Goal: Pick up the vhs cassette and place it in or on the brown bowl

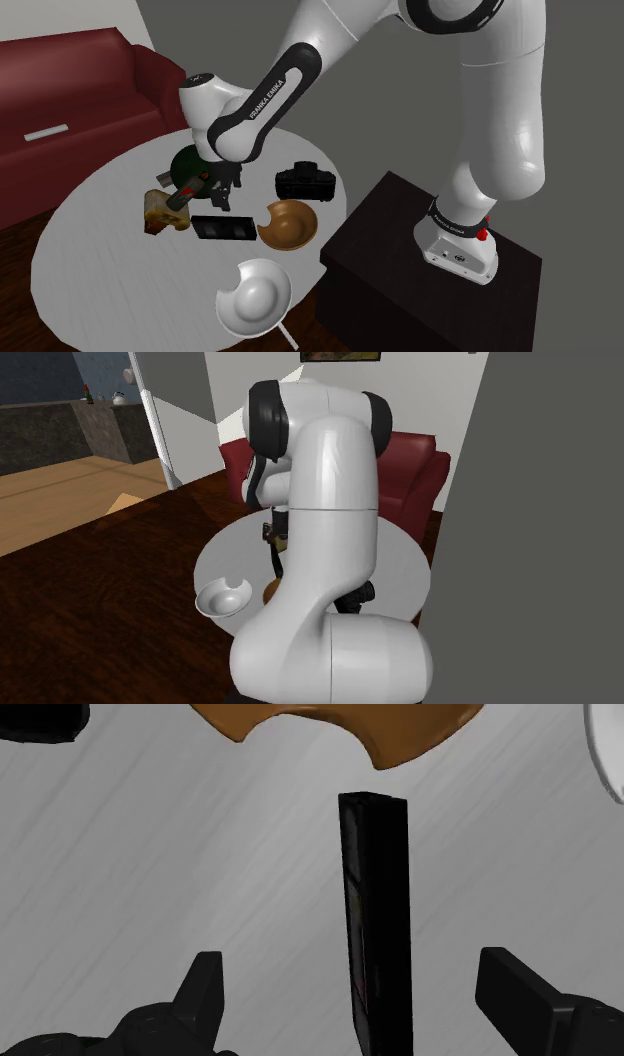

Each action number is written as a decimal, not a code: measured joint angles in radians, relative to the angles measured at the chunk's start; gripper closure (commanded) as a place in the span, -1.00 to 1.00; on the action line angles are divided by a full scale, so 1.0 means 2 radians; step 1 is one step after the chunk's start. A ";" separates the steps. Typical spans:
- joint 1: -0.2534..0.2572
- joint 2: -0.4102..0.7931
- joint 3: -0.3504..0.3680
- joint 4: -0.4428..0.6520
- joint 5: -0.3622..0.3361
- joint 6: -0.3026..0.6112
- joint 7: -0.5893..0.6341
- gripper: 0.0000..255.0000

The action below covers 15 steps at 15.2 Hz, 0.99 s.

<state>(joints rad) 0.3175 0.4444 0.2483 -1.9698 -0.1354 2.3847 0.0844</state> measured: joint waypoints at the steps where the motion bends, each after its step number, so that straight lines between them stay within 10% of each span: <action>1: 0.005 0.017 -0.001 0.015 -0.007 0.002 -0.002 -1.00; 15: 0.042 0.132 -0.015 0.088 -0.044 0.039 0.007 -1.00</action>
<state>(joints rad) 0.4014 0.7074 0.2189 -1.7935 -0.2242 2.4632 0.0978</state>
